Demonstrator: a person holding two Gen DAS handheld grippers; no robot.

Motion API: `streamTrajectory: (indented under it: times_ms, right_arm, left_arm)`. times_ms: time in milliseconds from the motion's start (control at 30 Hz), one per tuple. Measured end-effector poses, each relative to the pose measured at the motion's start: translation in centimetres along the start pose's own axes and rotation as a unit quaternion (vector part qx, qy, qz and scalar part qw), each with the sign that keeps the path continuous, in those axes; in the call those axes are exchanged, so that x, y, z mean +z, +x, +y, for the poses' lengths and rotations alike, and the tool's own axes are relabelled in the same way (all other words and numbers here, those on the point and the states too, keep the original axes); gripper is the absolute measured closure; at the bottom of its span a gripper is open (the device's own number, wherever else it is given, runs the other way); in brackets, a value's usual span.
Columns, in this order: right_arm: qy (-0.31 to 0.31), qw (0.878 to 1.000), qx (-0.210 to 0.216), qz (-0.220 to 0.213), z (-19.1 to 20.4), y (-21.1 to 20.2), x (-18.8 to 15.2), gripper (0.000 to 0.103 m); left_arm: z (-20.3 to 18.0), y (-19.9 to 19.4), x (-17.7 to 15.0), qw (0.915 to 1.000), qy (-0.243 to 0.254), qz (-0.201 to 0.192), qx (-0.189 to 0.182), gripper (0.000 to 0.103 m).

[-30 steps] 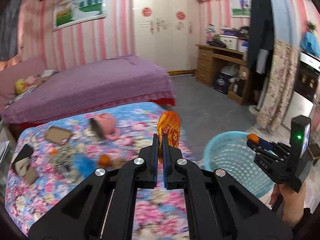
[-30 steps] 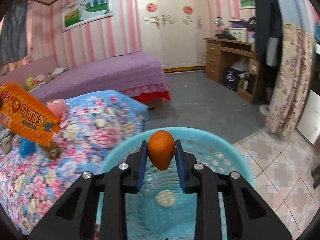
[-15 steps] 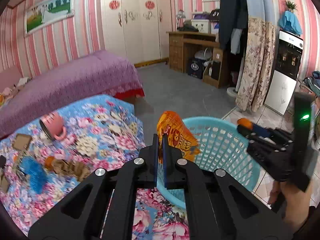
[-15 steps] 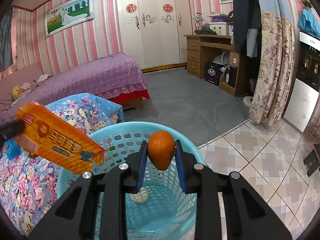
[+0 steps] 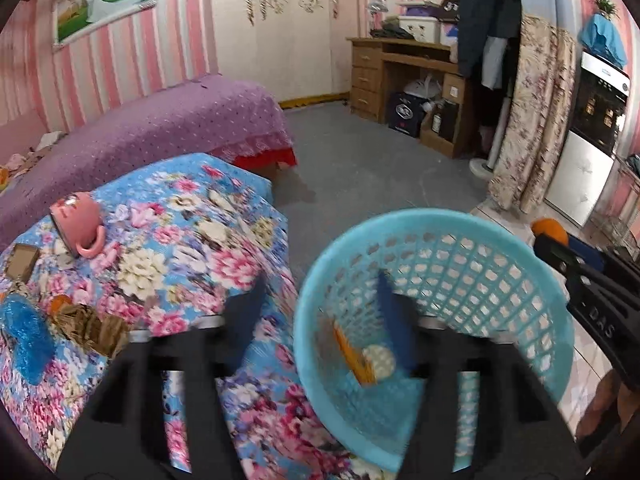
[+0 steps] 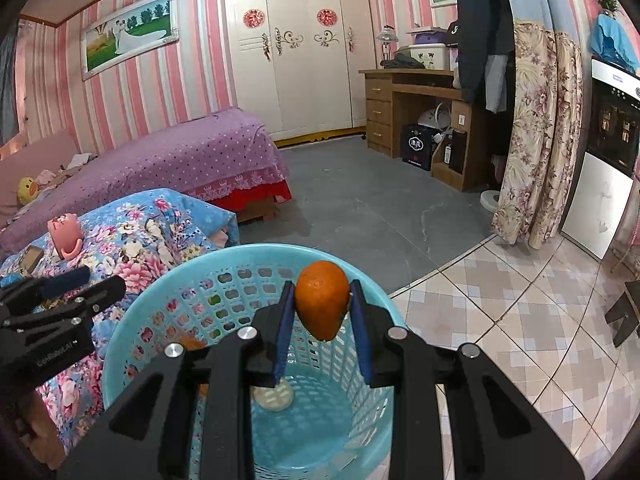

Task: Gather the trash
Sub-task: 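Carry the wrapper and peel over the basket and release both, then move both grippers back over the bed toward the remaining trash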

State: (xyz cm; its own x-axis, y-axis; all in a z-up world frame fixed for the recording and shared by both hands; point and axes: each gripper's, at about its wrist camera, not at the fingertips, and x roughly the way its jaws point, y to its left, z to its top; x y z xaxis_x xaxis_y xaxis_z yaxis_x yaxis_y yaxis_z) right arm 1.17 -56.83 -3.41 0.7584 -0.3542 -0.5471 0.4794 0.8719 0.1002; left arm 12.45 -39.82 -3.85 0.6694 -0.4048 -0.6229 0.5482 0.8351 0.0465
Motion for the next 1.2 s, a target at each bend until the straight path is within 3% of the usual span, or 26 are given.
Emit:
streamTrajectory:
  times_ms: [133,567,733,800,867,1067,1200]
  right_arm:
    - [0.0,1.0,0.0,-0.003,0.0,0.0,0.0,0.075]
    - [-0.005,1.0,0.013,-0.003,1.7,0.7,0.1,0.075]
    - [-0.014,1.0,0.012,-0.001,2.6,1.0,0.2,0.073]
    - [-0.013,1.0,0.005,-0.003,2.7,1.0,0.2,0.065]
    - [-0.008,1.0,0.001,-0.009,2.7,0.8,0.2,0.03]
    - [-0.01,1.0,-0.011,-0.021,3.5,0.3,0.3,0.012]
    - [-0.019,0.999,-0.016,-0.022,4.6,0.3,0.4,0.01]
  left_arm:
    - [0.6,-0.7,0.3,0.9989,0.007,-0.024,0.04,0.013]
    - [2.6,-2.7,-0.2,0.9954,0.0,-0.048,0.084,0.01]
    - [3.5,-3.2,-0.1,0.9949,-0.004,-0.054,0.085,0.009]
    - [3.8,-3.5,-0.2,0.9948,-0.006,-0.056,0.085,0.009]
    - [4.1,-3.7,-0.1,0.9946,-0.008,-0.058,0.086,0.009]
    - [5.4,-4.3,-0.1,0.9942,-0.017,-0.06,0.087,0.009]
    - [6.8,-4.9,-0.3,0.9937,-0.026,-0.06,0.091,0.009]
